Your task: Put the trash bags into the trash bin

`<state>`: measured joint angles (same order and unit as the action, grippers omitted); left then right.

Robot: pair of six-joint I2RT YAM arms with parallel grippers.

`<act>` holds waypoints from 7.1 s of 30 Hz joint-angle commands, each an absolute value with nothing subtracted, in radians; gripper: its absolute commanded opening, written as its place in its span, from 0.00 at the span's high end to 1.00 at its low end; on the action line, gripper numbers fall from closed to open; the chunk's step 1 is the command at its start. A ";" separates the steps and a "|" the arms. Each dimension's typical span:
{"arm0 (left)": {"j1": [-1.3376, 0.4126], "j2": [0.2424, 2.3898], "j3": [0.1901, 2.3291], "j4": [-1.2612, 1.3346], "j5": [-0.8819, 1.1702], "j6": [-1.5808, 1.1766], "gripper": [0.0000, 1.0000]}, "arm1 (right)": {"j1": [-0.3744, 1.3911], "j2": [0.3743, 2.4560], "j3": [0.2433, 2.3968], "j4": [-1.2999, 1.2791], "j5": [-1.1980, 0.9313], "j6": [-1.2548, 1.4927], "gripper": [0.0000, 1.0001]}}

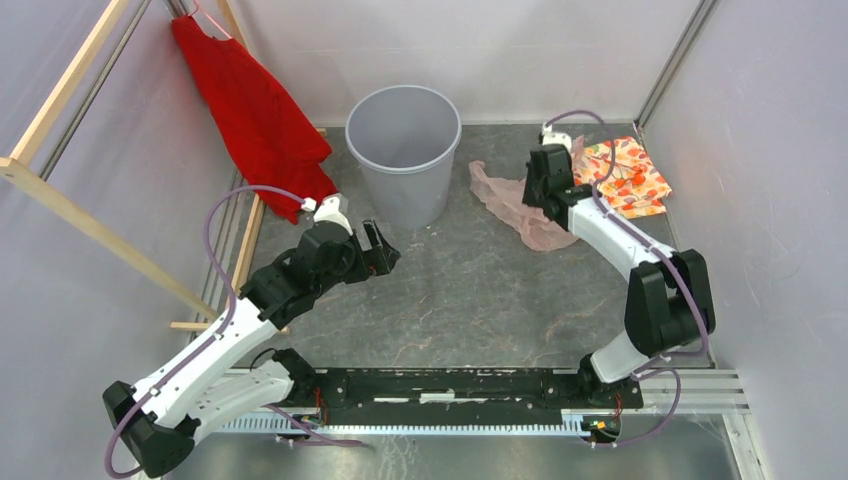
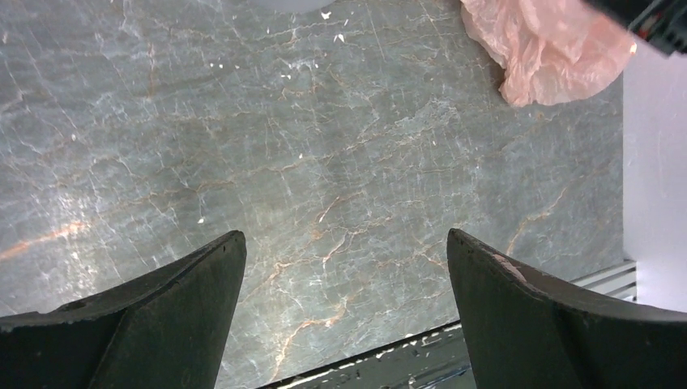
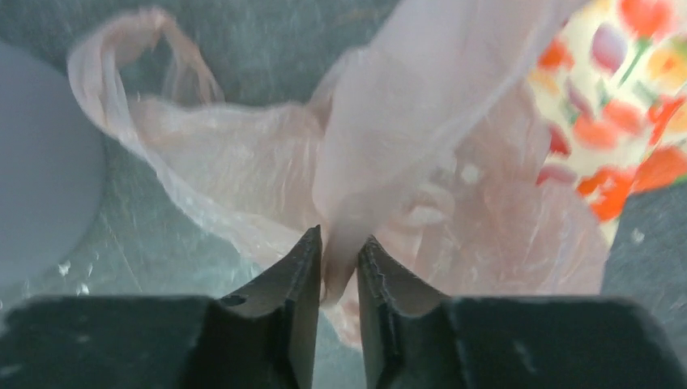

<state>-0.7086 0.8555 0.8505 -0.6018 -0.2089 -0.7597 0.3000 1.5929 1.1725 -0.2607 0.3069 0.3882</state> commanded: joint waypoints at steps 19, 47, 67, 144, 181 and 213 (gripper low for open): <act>-0.692 0.966 0.660 -0.349 -0.049 -1.056 0.02 | 0.729 0.849 0.381 -0.052 0.167 0.406 1.00; -0.676 1.495 0.835 -0.148 0.127 -0.742 0.21 | 0.819 0.772 0.241 -0.161 0.211 0.492 1.00; -0.694 1.433 0.854 -0.214 0.071 -0.693 0.98 | 0.820 0.776 0.418 -0.326 0.283 0.429 0.55; -0.647 1.210 1.469 -0.256 0.325 -0.527 0.98 | 0.445 1.051 1.630 -0.543 0.240 0.200 1.00; -1.098 1.167 1.170 -0.348 -0.297 -0.421 0.98 | 0.527 0.686 0.926 -0.609 0.316 0.332 1.00; -1.147 1.114 1.152 -0.288 -0.204 -0.346 0.98 | 0.535 0.586 1.045 -0.641 0.340 0.353 1.00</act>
